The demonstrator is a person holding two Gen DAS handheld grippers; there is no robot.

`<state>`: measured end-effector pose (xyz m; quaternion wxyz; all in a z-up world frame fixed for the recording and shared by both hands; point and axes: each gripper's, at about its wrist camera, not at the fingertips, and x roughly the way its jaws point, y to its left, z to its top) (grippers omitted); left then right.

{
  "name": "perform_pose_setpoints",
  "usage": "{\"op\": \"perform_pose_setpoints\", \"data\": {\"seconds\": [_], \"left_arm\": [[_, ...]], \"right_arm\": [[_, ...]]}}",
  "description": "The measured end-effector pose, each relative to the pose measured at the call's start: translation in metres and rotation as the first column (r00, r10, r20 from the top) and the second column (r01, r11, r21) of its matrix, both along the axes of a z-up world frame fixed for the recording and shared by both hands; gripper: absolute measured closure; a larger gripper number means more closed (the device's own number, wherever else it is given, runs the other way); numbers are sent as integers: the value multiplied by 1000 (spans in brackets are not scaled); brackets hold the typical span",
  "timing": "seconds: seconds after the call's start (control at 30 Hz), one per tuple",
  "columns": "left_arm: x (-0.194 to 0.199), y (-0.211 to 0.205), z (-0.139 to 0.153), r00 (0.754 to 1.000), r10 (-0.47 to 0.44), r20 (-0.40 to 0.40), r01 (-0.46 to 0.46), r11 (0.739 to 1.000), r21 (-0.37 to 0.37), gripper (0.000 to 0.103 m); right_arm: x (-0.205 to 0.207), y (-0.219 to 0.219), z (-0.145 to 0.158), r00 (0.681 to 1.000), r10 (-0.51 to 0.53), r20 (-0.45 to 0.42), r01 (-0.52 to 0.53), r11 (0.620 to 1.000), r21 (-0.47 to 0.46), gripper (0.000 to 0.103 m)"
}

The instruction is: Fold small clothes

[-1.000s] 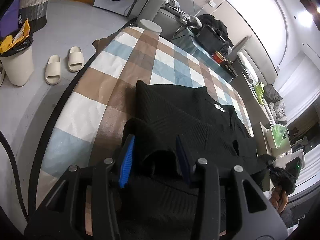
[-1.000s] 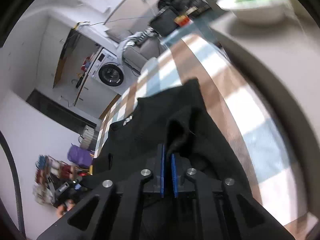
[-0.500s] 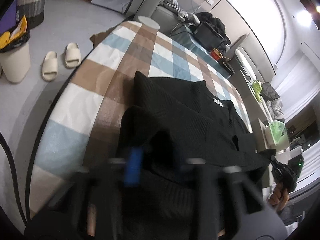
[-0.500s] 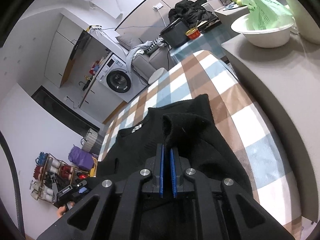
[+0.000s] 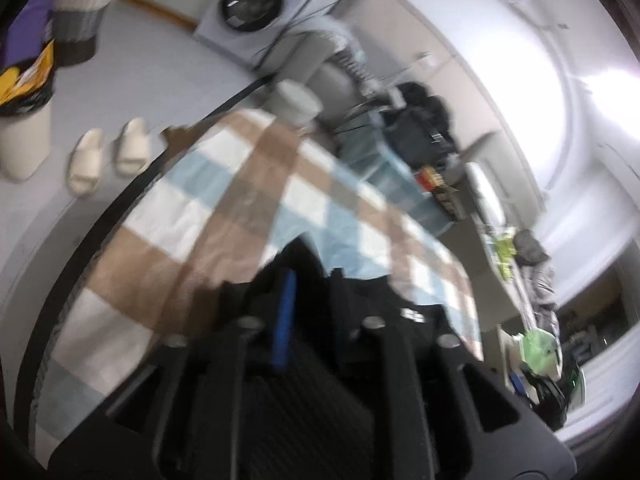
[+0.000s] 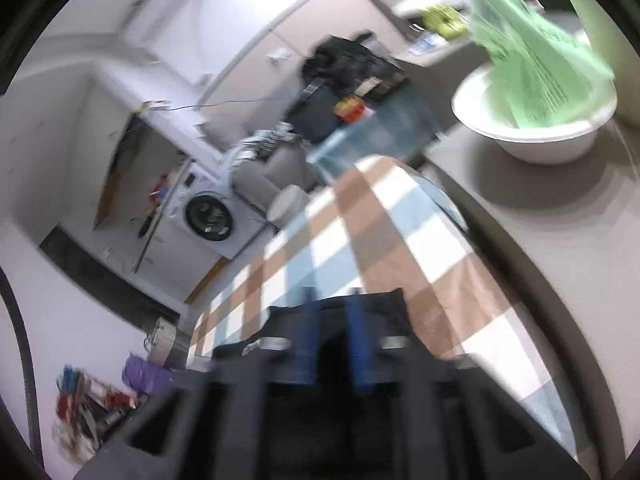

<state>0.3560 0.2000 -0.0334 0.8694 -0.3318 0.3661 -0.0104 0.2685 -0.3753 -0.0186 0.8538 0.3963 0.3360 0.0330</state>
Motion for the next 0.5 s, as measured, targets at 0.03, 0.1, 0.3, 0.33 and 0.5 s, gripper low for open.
{"op": "perform_pose_setpoints", "data": {"seconds": [0.03,0.1,0.3,0.33,0.5], "left_arm": [[-2,3,-1,1000,14,0,-14,1000,8,73],[-12,9,-2,1000,22,13,-22,999,42,55],[-29,0,-24,996,-41,-74,50,992,120,44],[-28,-5,-29,994,-62,-92,75,986,146,44],[-20,-30,-50,982,-112,-150,149,954,261,44]], "right_arm": [[-3,-2,-1,1000,21,-5,-21,1000,-2,62],[-11,-3,-2,999,46,-30,-48,996,-79,60],[-15,9,-27,968,165,-187,-208,950,-235,54],[-12,13,-29,962,193,-193,-238,940,-243,54],[5,34,-35,943,248,-223,-315,881,-353,54]]}}
